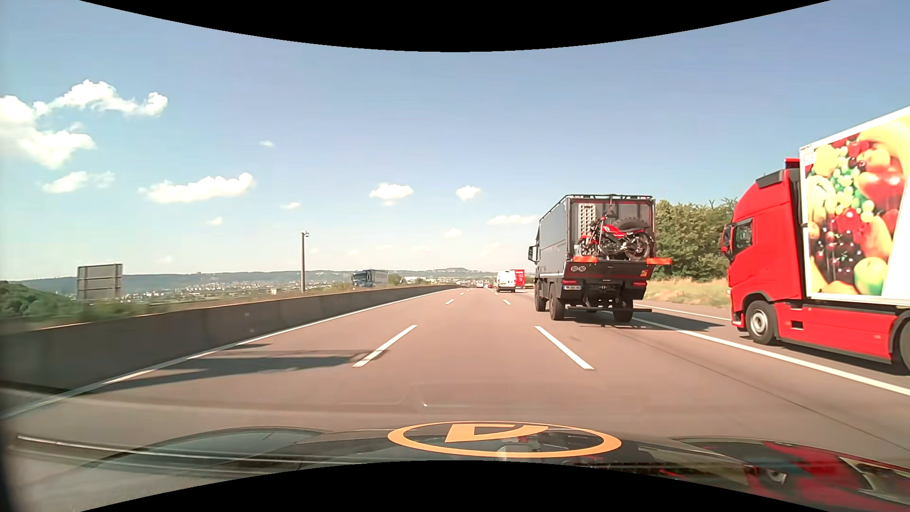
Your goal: Follow the waypoints while adhering to traffic rules and regulations
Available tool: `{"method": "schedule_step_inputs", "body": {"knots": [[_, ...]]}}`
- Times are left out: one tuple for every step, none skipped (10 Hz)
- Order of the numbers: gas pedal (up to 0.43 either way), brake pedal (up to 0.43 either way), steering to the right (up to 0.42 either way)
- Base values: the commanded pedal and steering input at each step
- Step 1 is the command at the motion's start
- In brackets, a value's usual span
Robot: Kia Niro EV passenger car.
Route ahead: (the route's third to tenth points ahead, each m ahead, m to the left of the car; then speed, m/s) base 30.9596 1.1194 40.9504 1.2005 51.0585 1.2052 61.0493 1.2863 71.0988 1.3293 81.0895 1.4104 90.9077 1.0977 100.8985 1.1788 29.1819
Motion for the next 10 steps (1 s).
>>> {"method": "schedule_step_inputs", "body": {"knots": [[0.248, 0.000, -0.001], [0.248, 0.000, -0.001], [0.260, 0.000, -0.001], [0.260, 0.000, -0.001], [0.260, 0.000, -0.001], [0.260, 0.000, -0.001], [0.260, 0.000, -0.002], [0.260, 0.000, -0.001], [0.260, 0.000, -0.002], [0.260, 0.000, -0.002]]}}
